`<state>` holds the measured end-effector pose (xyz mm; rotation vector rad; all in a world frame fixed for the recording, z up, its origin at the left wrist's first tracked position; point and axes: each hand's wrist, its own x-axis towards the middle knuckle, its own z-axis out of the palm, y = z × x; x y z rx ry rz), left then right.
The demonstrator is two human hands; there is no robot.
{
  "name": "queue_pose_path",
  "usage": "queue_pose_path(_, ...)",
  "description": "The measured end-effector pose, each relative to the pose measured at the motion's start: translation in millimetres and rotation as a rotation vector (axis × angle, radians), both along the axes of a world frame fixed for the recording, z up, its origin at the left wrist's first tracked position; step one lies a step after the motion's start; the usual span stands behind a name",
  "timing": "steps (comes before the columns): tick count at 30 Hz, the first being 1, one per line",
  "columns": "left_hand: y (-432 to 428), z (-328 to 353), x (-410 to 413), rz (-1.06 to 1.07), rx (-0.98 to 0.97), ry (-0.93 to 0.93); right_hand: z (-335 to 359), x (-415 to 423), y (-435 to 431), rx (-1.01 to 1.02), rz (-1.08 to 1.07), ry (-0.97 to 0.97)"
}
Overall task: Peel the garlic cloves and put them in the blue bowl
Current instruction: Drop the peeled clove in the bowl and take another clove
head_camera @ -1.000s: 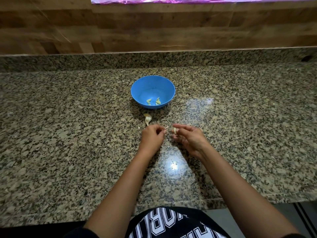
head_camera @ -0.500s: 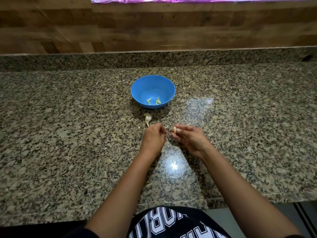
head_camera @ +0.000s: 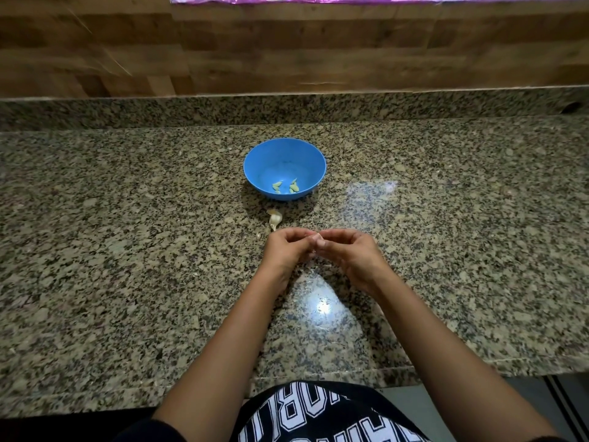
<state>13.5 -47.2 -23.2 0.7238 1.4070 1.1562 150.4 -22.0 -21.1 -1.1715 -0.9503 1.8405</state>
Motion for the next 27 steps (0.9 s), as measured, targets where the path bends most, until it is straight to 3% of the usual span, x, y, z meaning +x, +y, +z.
queue_pose_path(3, -0.2, 0.3, -0.4, 0.020, -0.014, -0.142, 2.3, -1.6, 0.7, 0.084, 0.030, -0.092)
queue_pose_path(5, 0.1, -0.4, -0.7, 0.027, -0.008, -0.142, 2.4, -2.0, 1.4, 0.105, 0.035, -0.105)
queue_pose_path(15, -1.3, -4.0, -2.0, -0.018, 0.054, 0.109, 2.3, -0.6, -1.2, -0.016, -0.018, 0.109)
queue_pose_path(21, -1.1, -3.3, 0.5, -0.057, 0.106, 0.267, 5.3, 2.7, 2.8, -0.014, 0.019, 0.032)
queue_pose_path(27, -2.3, 4.2, 2.1, -0.071, 0.110, -0.064, 6.0, 5.7, 3.5, -0.086, -0.007, 0.153)
